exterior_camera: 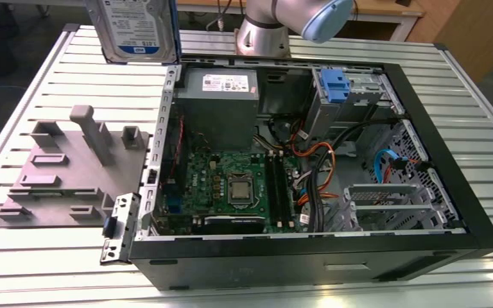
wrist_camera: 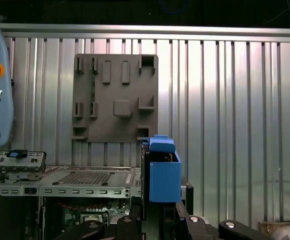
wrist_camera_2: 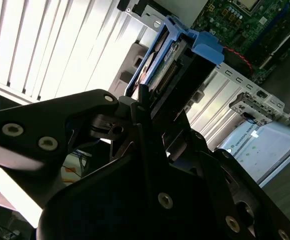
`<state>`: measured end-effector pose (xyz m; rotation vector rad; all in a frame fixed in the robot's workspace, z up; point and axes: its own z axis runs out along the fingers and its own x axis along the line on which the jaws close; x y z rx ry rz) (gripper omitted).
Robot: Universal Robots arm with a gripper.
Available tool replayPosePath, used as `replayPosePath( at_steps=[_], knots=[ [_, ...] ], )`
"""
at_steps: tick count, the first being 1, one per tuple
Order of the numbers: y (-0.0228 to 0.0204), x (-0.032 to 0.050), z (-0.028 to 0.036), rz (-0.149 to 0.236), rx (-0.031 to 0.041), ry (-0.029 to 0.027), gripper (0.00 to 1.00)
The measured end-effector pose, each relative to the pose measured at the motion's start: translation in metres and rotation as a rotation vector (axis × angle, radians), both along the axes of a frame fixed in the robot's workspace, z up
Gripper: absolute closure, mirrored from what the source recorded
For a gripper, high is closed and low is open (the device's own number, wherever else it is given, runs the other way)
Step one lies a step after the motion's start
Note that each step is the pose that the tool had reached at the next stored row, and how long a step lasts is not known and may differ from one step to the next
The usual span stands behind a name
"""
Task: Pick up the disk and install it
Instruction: 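Pick up the disk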
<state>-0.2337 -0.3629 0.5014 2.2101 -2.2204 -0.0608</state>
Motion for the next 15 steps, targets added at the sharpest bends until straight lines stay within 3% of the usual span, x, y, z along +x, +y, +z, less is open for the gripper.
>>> replayPosePath(
  at_steps=[15],
  knots=[
    [0.0,0.0352,-0.0001,0.0,0.0001,-0.0001,0.65]
  ],
)
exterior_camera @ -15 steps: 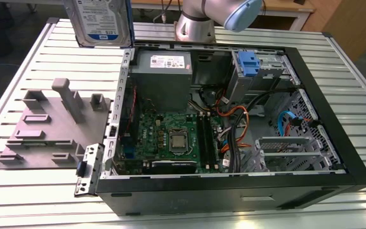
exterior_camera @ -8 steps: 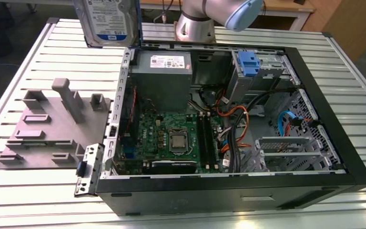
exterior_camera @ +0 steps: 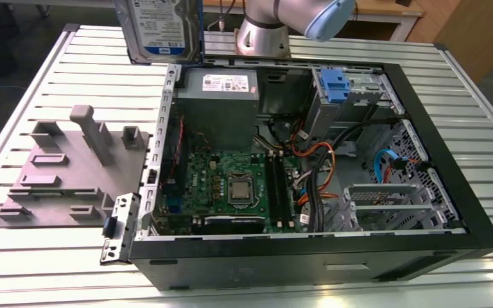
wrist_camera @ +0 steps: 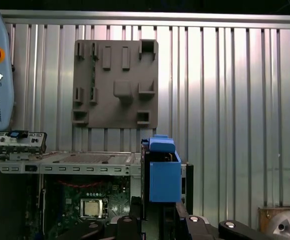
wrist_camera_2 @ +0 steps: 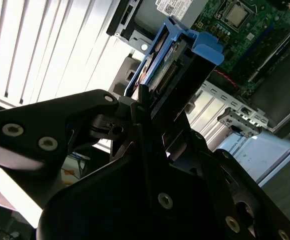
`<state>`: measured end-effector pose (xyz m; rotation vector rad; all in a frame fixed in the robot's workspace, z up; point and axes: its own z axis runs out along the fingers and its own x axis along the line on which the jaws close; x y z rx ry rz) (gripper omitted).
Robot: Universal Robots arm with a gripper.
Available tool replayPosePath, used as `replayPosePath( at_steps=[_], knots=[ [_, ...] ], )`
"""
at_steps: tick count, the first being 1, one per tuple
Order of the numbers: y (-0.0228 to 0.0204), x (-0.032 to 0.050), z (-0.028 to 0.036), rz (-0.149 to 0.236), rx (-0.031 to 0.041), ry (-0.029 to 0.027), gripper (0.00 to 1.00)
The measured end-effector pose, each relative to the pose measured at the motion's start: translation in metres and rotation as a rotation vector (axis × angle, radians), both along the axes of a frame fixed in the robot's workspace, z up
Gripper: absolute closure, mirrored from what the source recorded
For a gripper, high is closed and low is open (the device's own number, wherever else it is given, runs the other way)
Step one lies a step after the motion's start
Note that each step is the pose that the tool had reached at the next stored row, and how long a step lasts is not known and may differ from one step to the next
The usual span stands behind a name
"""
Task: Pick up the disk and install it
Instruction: 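Pick up the disk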
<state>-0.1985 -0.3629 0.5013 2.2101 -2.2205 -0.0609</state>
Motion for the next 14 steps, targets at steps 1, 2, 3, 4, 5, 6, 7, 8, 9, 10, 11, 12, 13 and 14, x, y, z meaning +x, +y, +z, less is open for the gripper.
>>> replayPosePath(
  at_steps=[1,2,3,4,5,6,7,8,9,10,11,12,13,14],
  knots=[
    [0.0,0.0023,0.0,0.0,0.0,0.0,0.65],
    [0.0,0.0047,0.0,0.0,-0.0001,0.0001,0.65],
    [0.0,0.0073,0.0001,0.0,-0.0001,0.0001,0.65],
    [0.0,0.0096,0.0,0.0,-0.0001,0.0001,0.65],
    [0.0,0.012,0.0,0.0,0.0,0.0,0.65],
    [0.0,0.0144,0.0,0.0,0.0,0.0,0.65],
    [0.0,0.0168,0.0,0.0,0.0,0.0,0.65],
    [0.0,0.0191,0.0,0.0,0.0,0.0,0.65],
    [0.0,0.0215,0.0,0.0,0.0,0.0,0.65],
    [0.0,0.0241,0.0,0.0,0.0,0.0,0.65],
    [0.0,0.0263,0.0,0.0,-0.0001,0.0001,0.65],
    [0.0,0.0287,0.0,0.0,0.0,0.0001,0.65],
    [0.0,0.031,0.0,0.0,0.0,0.0,0.65],
    [0.0,0.0335,0.0,0.0,-0.0001,0.0001,0.65]
  ],
)
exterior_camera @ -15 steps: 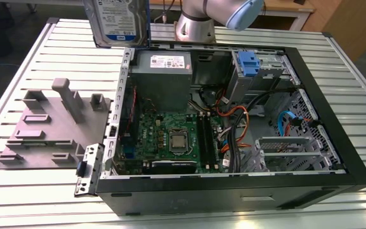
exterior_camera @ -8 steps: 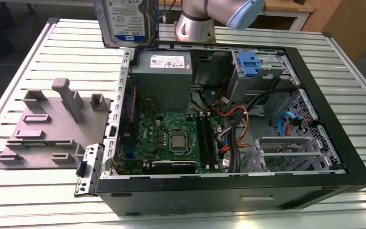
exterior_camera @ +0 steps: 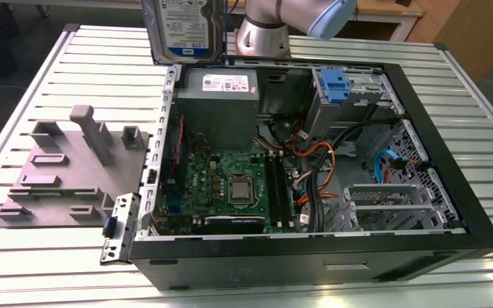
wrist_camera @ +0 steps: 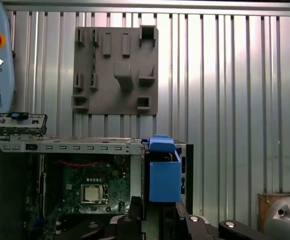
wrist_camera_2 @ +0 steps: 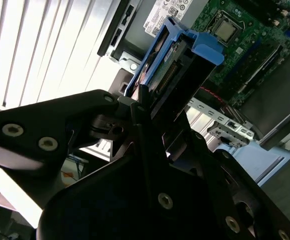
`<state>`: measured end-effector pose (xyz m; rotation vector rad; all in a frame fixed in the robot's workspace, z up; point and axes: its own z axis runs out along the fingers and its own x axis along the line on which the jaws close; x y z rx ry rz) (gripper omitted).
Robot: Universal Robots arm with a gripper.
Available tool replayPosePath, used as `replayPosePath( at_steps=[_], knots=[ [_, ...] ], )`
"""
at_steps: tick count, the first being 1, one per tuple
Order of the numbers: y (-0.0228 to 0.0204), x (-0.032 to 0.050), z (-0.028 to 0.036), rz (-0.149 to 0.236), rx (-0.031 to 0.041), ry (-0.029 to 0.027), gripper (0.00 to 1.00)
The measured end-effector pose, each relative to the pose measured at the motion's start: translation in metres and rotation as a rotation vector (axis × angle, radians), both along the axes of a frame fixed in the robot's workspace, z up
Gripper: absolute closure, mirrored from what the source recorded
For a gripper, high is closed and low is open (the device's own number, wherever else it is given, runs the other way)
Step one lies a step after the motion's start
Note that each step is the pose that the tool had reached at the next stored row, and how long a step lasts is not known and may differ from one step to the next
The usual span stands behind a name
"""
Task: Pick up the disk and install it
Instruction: 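Pick up the disk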
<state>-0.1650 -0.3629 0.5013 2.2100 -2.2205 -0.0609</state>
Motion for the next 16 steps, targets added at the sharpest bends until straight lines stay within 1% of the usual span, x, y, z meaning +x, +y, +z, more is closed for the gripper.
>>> replayPosePath(
  at_steps=[16],
  knots=[
    [0.0,0.0408,-0.0001,0.0,0.0,0.0,0.65]
  ],
)
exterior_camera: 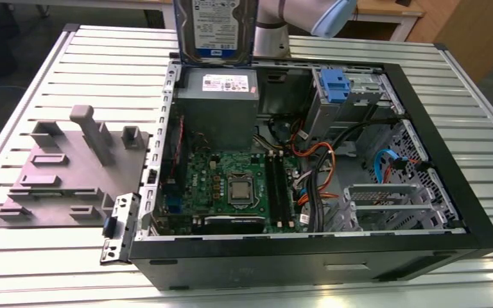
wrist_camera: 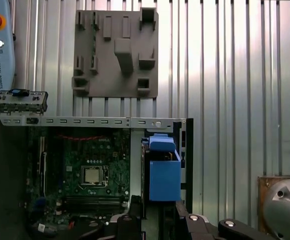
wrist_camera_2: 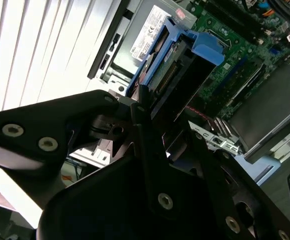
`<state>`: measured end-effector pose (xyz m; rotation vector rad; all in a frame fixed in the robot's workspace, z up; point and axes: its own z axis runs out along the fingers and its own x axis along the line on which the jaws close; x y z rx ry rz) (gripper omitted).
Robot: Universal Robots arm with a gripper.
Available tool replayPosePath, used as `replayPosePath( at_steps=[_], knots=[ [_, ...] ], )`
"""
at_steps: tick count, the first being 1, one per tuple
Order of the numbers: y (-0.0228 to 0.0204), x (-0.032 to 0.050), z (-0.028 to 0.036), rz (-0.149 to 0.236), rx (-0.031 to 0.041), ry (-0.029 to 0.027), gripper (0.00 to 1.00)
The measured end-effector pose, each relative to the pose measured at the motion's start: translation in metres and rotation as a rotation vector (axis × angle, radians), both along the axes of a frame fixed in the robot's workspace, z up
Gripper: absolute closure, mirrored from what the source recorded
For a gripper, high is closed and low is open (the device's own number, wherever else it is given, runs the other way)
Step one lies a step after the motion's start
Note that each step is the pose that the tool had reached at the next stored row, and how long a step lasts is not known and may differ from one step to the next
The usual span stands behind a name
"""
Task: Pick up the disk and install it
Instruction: 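Pick up the disk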
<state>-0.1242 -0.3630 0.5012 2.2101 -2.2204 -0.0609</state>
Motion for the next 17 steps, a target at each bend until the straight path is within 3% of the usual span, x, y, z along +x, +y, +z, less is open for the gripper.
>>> replayPosePath(
  at_steps=[17],
  knots=[
    [0.0,0.0407,-0.0003,0.0,0.0,0.0,0.65]
  ],
)
